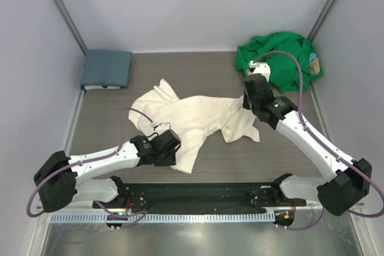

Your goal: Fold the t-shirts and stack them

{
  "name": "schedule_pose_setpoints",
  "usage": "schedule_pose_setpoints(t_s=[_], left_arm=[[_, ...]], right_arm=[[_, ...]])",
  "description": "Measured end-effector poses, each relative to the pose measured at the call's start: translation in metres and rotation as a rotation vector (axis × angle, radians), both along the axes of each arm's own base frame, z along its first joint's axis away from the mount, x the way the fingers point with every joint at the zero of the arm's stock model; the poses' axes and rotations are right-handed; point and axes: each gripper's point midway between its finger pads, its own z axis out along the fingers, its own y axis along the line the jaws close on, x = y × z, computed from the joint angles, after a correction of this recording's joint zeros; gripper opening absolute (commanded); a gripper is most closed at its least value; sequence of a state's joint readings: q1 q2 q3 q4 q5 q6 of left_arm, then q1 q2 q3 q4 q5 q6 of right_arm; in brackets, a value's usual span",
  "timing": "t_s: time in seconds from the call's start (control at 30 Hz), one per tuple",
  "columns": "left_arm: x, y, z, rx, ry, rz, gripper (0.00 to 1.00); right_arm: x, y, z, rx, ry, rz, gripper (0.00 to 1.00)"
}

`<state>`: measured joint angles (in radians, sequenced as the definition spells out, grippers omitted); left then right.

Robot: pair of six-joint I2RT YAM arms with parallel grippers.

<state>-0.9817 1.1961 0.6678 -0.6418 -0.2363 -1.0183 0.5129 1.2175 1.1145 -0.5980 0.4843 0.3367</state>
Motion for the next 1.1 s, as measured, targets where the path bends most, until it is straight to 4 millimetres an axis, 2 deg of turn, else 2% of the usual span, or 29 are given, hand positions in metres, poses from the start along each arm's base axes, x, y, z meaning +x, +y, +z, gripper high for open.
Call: schedule_pose_setpoints(t_s=[0.4, 0.53, 0.6, 0.7, 0.93, 1.03, 1.1], left_arm=[[-0.001, -0.001, -0.011, 0.016, 0.027, 0.038, 0.41], [-0.002, 0.005, -0.012, 0.045, 0.022, 0.045, 0.46], [-0.003, 0.008, -0.013, 0.060, 0.022, 0.048, 0.52], [-0.004, 0.011, -0.014, 0.075, 0.021, 0.051, 0.52], [-0.001, 0.006, -0.015, 0.059, 0.010, 0.050, 0.40], [0.001, 0.001, -0.016, 0.044, 0.008, 0.046, 0.33], [0.001, -0.001, -0.018, 0.040, 0.011, 0.043, 0.24]], right_arm=[[-0.002, -0.001, -0.005, -0.003, 0.011, 0.001, 0.01], [-0.002, 0.000, -0.006, 0.001, 0.013, 0.004, 0.01], [-0.002, 0.000, -0.006, 0.002, 0.014, 0.006, 0.01], [-0.002, 0.001, -0.006, 0.004, 0.016, 0.009, 0.01], [-0.003, 0.001, -0.008, 0.004, 0.018, 0.009, 0.01], [-0.002, 0.001, -0.008, 0.005, 0.017, 0.009, 0.01], [-0.002, 0.001, -0.008, 0.006, 0.016, 0.009, 0.01]])
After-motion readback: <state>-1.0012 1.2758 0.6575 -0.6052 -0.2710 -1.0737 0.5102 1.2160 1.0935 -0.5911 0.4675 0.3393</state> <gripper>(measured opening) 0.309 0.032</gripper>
